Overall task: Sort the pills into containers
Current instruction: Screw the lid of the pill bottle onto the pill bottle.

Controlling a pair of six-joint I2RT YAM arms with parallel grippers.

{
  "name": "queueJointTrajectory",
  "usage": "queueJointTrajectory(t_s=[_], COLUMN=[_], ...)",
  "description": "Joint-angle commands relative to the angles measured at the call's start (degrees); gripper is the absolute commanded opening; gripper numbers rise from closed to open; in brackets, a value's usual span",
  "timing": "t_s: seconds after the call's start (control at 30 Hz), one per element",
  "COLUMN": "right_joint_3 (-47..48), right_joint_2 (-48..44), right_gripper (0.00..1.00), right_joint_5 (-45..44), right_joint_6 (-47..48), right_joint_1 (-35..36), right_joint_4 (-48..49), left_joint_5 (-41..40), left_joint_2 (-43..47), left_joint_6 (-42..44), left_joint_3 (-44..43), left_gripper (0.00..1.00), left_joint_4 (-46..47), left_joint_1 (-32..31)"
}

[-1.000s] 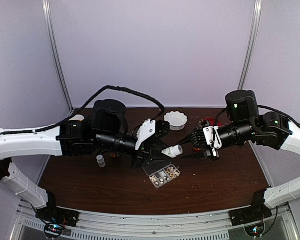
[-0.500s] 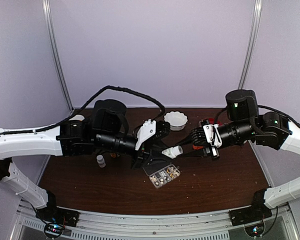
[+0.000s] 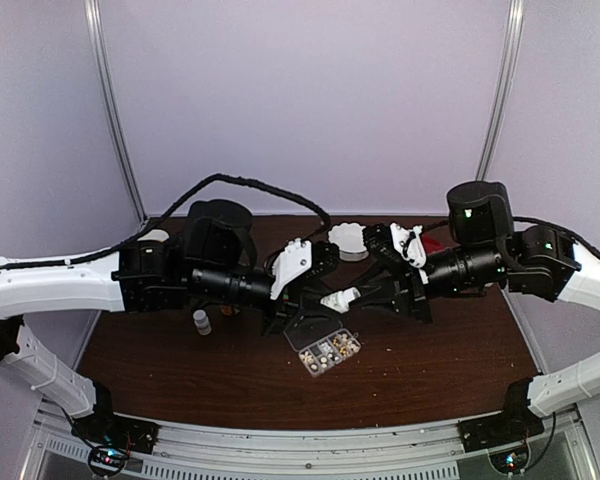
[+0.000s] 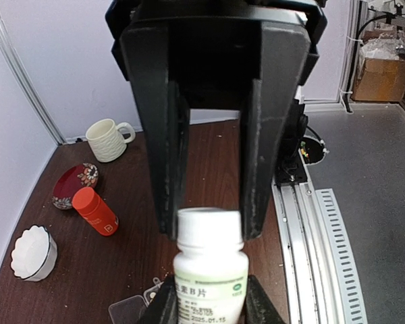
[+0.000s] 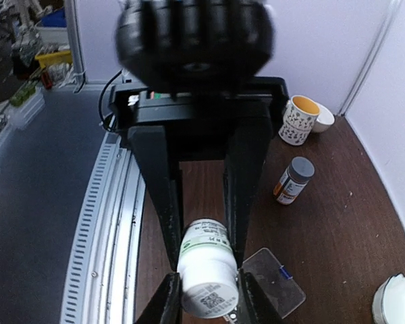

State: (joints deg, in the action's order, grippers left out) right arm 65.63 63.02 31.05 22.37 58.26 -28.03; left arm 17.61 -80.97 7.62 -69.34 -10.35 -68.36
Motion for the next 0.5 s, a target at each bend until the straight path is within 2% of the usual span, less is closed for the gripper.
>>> queueJointTrajectory(t_s=[0.0,0.1,0.33,0.47], right_joint_3=[-2.5,-4.7,-1.9,1.4], right_joint_2=[-1.8,-2.8,-0.4,3.2], right_gripper=[0.06,0.0,0.0,0.0], right_joint_5=[-8.4,-11.8,-18.7,-14.9], right_joint_6=[-23.3,-37.2,-58.9,-68.5], right_joint_1=[1.9,2.1,2.1,1.6], right_joint_4=[4.8,6.6,1.5,-2.0], left_joint_5=[-3.5,-4.6,-6.6,-7.6], left_joint_2=[1.6,1.1,0.2,-0.2], left_joint_6=[2.3,2.9,5.3,7.4], left_joint_3=[1.3,1.4,1.3,1.2], left_gripper=[0.0,0.0,0.0,0.0], left_joint_4=[4.0,4.5,4.6,4.4], left_joint_1=[-0.1,-0.1,-0.1,-0.1])
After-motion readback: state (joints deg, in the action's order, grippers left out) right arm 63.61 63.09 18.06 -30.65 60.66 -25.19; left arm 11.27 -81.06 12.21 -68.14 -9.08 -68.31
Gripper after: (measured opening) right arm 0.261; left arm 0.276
